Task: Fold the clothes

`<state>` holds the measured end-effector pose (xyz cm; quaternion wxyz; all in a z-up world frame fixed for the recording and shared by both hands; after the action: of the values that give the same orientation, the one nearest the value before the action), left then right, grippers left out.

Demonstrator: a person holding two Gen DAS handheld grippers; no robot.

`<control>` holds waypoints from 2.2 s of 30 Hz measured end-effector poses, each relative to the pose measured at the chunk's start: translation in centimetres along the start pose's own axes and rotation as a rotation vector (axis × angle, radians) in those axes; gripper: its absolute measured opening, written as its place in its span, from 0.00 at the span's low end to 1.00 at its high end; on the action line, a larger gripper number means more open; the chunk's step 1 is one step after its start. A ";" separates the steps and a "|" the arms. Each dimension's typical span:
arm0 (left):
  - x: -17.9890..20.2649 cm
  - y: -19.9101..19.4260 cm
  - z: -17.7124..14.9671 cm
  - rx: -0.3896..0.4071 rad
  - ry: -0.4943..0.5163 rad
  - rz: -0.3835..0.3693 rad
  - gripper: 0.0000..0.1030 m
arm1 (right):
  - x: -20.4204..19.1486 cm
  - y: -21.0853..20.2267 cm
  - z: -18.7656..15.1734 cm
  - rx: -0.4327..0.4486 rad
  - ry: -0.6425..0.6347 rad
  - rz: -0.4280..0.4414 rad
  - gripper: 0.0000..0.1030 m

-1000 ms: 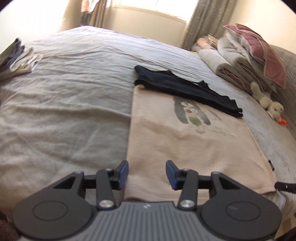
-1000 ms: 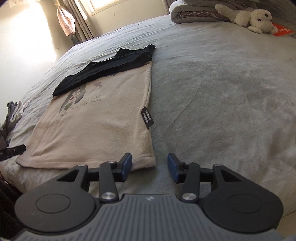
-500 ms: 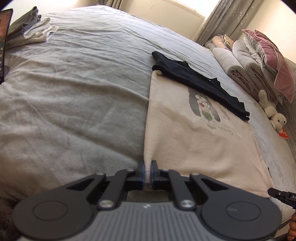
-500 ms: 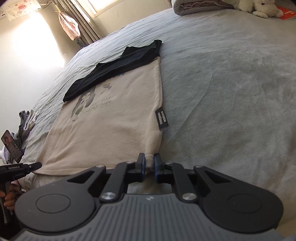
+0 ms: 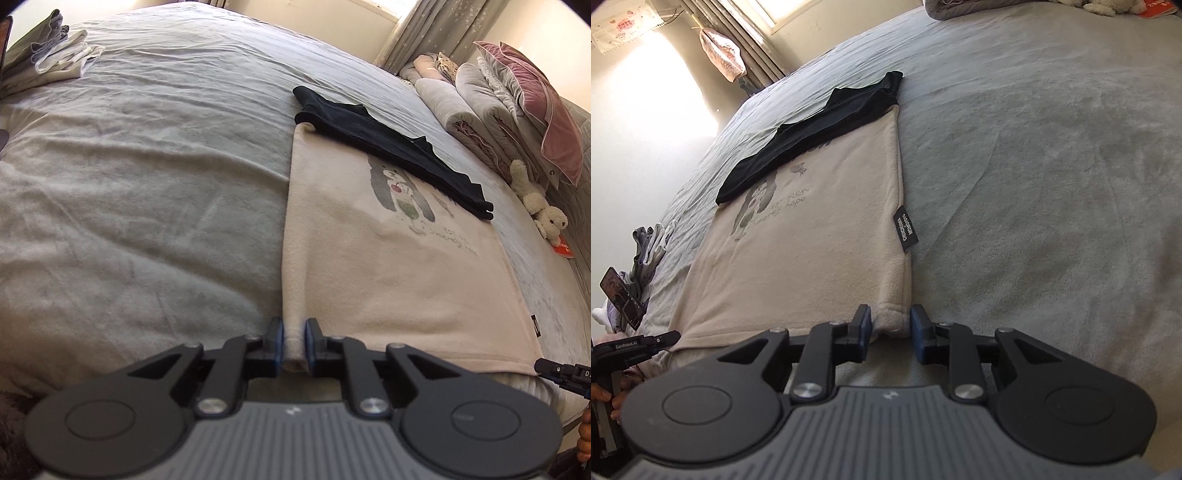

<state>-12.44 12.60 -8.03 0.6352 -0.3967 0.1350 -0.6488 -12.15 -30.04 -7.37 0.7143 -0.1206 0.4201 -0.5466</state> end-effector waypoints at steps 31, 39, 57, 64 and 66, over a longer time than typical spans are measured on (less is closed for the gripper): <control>0.9 3.2 7.8 0.019 -0.167 -0.048 0.06 | -1.8 2.2 7.6 0.067 0.077 0.024 0.13; -0.4 9.2 10.7 -0.058 -0.248 -0.056 0.06 | -0.8 6.8 10.6 0.059 0.090 -0.029 0.13; -2.9 11.8 13.6 0.029 -0.535 -0.195 0.23 | 3.1 8.1 13.3 0.136 0.236 -0.040 0.23; -1.9 11.1 14.2 0.047 -0.333 -0.192 0.36 | 1.7 7.1 13.2 0.155 0.078 -0.010 0.42; -0.9 11.0 14.1 0.056 -0.220 -0.195 0.40 | 0.7 7.1 12.9 0.158 -0.007 -0.005 0.42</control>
<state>5.00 16.37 -6.61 0.5909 -0.4589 0.0074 -0.6635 2.19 -31.69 -4.19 0.7215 -0.0668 0.3730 -0.5796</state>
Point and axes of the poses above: each gripper's, at about its wrist camera, not at the fingertips, and y roughly the way its jaws point, x to its right, z to its top, the point moved 6 cm from there along y, roughly the way its jaws point, and after that the axes turned 7 degrees about x, right-handed, at the moved point
